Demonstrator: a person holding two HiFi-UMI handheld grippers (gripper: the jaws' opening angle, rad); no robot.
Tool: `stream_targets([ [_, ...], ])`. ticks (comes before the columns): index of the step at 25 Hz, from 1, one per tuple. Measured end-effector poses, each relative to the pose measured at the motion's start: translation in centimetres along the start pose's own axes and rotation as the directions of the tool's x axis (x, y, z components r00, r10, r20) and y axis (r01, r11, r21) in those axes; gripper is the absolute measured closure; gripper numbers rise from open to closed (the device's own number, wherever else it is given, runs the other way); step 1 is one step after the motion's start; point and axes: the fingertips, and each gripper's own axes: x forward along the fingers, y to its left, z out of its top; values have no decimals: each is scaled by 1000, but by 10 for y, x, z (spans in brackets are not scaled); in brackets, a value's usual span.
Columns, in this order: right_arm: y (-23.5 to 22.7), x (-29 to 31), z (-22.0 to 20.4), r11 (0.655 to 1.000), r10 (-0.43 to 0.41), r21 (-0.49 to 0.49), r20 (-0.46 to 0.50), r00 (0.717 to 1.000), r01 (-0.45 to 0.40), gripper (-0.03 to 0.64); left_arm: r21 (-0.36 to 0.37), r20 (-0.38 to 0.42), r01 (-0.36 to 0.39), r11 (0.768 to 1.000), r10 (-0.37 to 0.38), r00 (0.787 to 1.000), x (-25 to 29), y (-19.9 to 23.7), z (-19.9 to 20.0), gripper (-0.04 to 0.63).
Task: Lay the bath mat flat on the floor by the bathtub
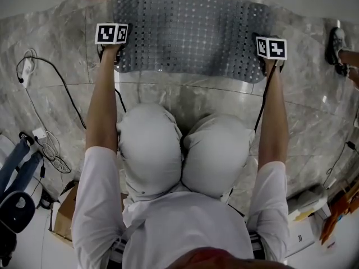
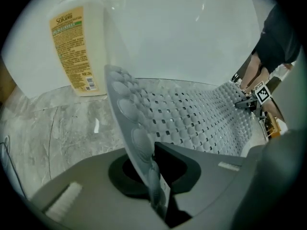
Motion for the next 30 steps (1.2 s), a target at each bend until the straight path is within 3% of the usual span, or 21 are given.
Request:
stream_targets([
  [8,-12,28,-13,989,-90,-124,-82,993,80,581,-1,-44,-36,999,36,998,22,11,-9,561],
  [11,-17,33,-17,986,-127,-124,-91,988,115,564,-27,-42,-38,999,37,998,28,15,-12,550],
  [17,-23,35,-15,976,-197,-105,-56,979,191,512,-5,-35,-83,997,83,996,28,22,-11,518],
  [19,-28,33,-15,971,-223,-95,-43,974,218,475,-7,-32,-115,993,114,993,26,27,-12,471],
  [22,-34,30,-14,967,-249,-61,-9,969,248,405,-34,-23,-162,986,161,987,21,42,-14,333],
  [26,-38,24,-18,961,-273,-42,5,962,273,357,-62,-5,-190,980,190,982,14,51,-21,236],
  [30,-43,20,-28,960,-280,-32,-13,960,279,199,-39,-4,-230,972,230,973,8,59,-31,121],
])
